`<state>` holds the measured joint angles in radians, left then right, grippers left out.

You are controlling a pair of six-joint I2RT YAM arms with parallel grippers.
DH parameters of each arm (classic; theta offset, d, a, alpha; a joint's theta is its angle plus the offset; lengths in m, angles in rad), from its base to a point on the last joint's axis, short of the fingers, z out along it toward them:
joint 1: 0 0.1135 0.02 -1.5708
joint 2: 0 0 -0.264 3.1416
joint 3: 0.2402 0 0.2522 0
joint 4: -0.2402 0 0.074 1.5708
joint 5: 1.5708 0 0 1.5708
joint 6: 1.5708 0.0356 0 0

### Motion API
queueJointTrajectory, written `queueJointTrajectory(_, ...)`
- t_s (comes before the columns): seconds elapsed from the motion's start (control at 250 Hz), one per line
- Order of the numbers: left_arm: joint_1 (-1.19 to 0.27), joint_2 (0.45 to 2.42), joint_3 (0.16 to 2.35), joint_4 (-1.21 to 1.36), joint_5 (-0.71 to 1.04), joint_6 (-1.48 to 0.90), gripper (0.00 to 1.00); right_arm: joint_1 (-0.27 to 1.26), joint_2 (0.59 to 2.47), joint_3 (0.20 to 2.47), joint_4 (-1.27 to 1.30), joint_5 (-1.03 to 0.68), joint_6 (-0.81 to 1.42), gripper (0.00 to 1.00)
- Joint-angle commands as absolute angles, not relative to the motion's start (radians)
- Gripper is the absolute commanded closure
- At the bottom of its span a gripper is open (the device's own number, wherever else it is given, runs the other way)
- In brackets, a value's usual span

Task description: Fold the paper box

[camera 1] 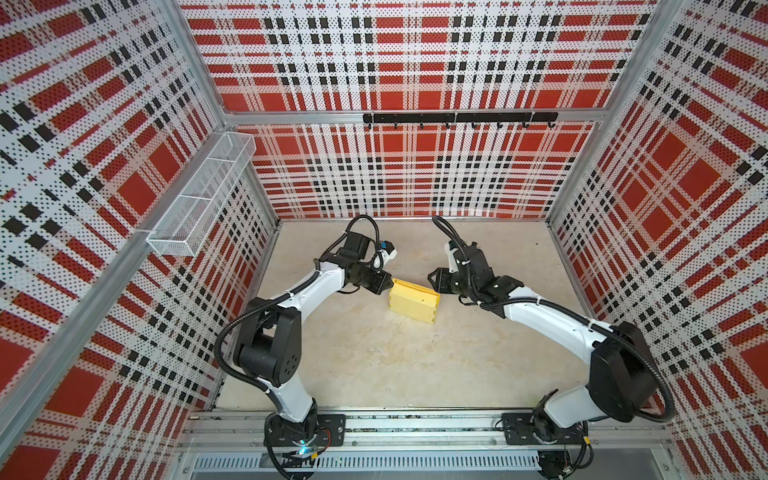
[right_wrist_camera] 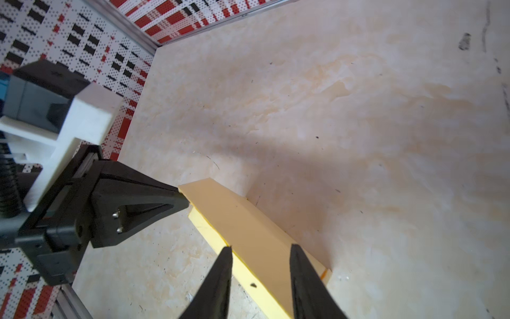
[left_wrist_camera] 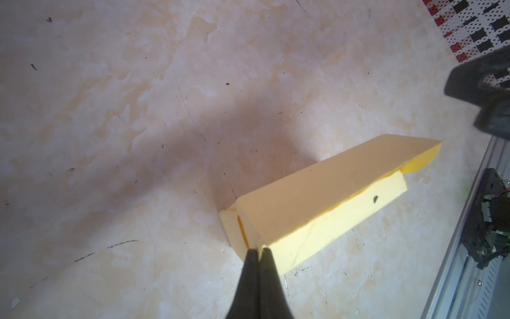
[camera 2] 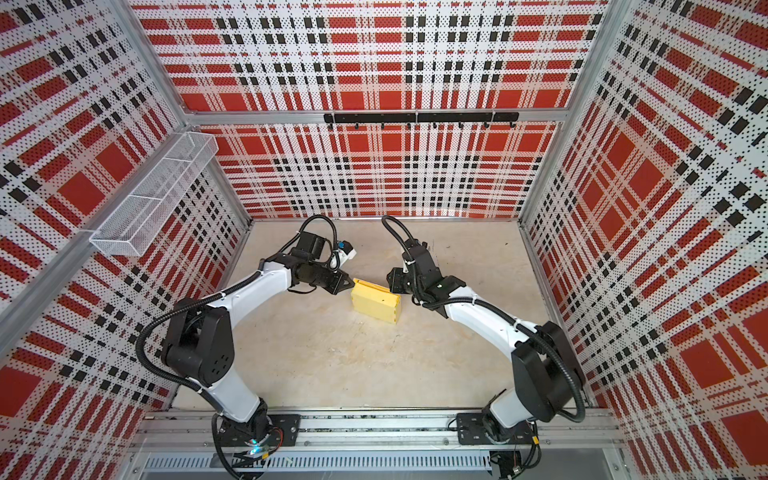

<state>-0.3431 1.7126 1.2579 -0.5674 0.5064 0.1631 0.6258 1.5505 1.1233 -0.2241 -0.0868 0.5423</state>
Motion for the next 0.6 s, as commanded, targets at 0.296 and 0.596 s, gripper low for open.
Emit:
queueJointTrajectory(0.296, -0.349, 1.714, 1.217, -0.564, 0.494, 0.179, 1.0, 0.627, 1.682, 1.186, -0.141, -0.284, 0.408, 0.74)
queueJointTrajectory(0.596, -0.35, 1.707, 1.194, -0.547, 0.501, 0.177, 1.0, 0.635, 1.673, 1.114, -0.093, -0.276, 0.393, 0.79)
